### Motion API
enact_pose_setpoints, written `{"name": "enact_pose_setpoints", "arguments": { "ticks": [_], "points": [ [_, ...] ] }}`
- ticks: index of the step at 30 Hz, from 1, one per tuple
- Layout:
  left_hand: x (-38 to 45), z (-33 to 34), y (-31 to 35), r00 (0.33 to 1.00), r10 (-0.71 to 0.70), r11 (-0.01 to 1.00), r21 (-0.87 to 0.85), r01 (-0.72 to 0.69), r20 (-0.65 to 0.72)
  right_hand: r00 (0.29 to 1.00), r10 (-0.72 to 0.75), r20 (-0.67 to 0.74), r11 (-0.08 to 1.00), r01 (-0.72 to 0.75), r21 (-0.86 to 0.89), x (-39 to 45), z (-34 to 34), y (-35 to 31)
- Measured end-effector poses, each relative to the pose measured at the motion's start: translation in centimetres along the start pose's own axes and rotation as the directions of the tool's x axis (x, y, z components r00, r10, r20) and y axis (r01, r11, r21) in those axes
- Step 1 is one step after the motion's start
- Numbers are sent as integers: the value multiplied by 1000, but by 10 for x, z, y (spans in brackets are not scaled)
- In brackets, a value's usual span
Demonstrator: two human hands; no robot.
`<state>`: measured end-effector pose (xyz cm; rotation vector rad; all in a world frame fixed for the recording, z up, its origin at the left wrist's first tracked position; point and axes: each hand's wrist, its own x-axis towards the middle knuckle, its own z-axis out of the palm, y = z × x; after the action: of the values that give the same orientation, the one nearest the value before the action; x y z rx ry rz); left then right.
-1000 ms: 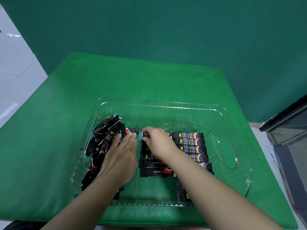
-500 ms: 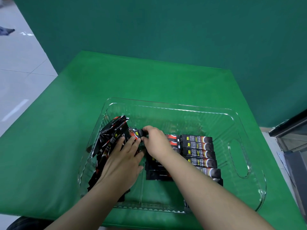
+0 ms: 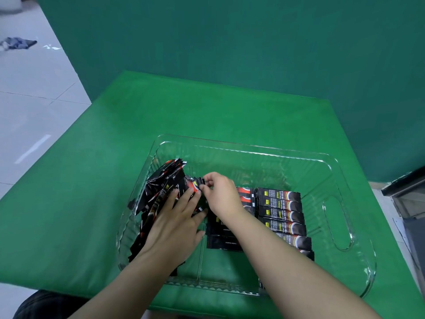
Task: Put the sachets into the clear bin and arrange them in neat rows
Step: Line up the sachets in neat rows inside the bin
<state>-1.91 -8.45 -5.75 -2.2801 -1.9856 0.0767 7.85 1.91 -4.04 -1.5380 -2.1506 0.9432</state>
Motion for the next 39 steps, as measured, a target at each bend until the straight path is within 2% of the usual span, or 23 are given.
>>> {"name": "enact_pose_setpoints", "arguments": {
  "ticks": [4, 9, 15, 18, 21, 27, 34, 37, 39],
  "points": [
    [0, 1, 0, 1000, -11, 1000, -14, 11, -3, 1000, 10, -23, 1000, -10, 3, 1, -1, 0],
    [0, 1, 1, 1000, -24, 999, -24, 24, -5, 988, -32, -151, 998, 39, 42, -7, -12, 6],
    [-1, -6, 1, 998, -16, 999, -33, 17, 54, 986, -85, -141, 994, 94, 61, -30, -36, 15],
    [-2, -13, 5, 995, -9, 1000, -2, 9, 97, 986, -26, -166, 995, 40, 87, -43, -54, 21],
    [-1, -16, 5, 995, -14, 1000, -15, 16, 102, 992, 24, -128, 994, -10, 109, -60, -75, 32],
    [-2, -17, 4, 992, -13, 999, -39, 18, 124, 997, 72, 42, 997, -71, -12, -102, -95, 55],
    [-1, -19, 5, 988, -19, 998, -54, 28, 155, 971, 69, 227, 996, -53, -77, -119, -88, 56],
    [-1, -18, 4, 987, -16, 999, -47, 24, 158, 966, 61, 253, 994, -36, -102, -121, -85, 56],
    [-1, -18, 4, 987, -15, 999, -42, 22, 159, 974, 45, 222, 995, -24, -96, -123, -86, 57]
  ]
}}
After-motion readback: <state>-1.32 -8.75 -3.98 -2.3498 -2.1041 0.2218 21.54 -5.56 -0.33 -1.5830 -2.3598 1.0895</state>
